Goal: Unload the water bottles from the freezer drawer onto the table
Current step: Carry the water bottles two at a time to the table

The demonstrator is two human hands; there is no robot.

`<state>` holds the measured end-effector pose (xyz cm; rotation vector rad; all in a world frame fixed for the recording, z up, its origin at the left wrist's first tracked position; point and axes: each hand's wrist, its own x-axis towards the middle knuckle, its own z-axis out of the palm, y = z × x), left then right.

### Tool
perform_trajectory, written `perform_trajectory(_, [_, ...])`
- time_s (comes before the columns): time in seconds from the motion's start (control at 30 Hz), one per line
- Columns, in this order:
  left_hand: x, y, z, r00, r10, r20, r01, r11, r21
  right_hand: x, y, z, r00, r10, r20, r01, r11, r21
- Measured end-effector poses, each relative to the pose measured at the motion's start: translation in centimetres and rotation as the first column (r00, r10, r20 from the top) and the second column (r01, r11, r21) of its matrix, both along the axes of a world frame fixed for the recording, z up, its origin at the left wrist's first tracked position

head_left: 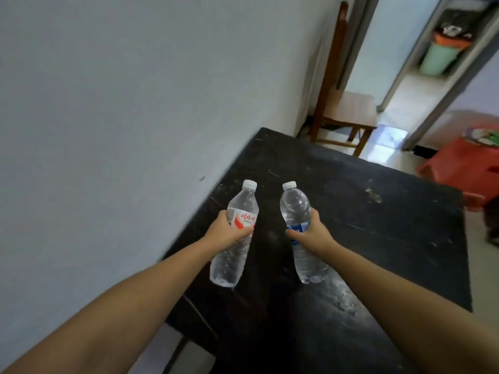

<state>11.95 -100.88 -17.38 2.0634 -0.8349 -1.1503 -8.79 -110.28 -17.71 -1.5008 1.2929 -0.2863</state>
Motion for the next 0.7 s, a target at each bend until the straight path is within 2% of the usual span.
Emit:
perform_trajectory(0.17, [4.0, -12.0, 1.3, 0.977, -0.203, 0.063, 0.205, 0.978, -0.037, 3.5, -8.5, 0.7, 0.986, -0.151, -0.065, 0.148, 0.988, -0.041])
perform_trajectory(0.33, [6.6, -22.1, 1.3, 0.956, -0.286, 0.058, 0.291, 0.952, -0.093, 7.0, -16.8, 0.8, 0.97, -0.238, -0.052, 0.235, 0.97, -0.066])
perform_trajectory(0.53, [8.9, -28.1, 0.1, 0.983, -0.182, 0.021, 0.181, 0.944, -0.276, 11.3, -22.2, -0.2, 0.932, -0.342, 0.119, 0.356, 0.924, -0.138])
perform_trajectory(0.7, [10.1, -30.7, -1.9, 0.997, -0.078, 0.022, 0.081, 0.933, -0.352, 12.6, -24.0, -1.7, 0.89, -0.398, 0.222, 0.438, 0.881, -0.177])
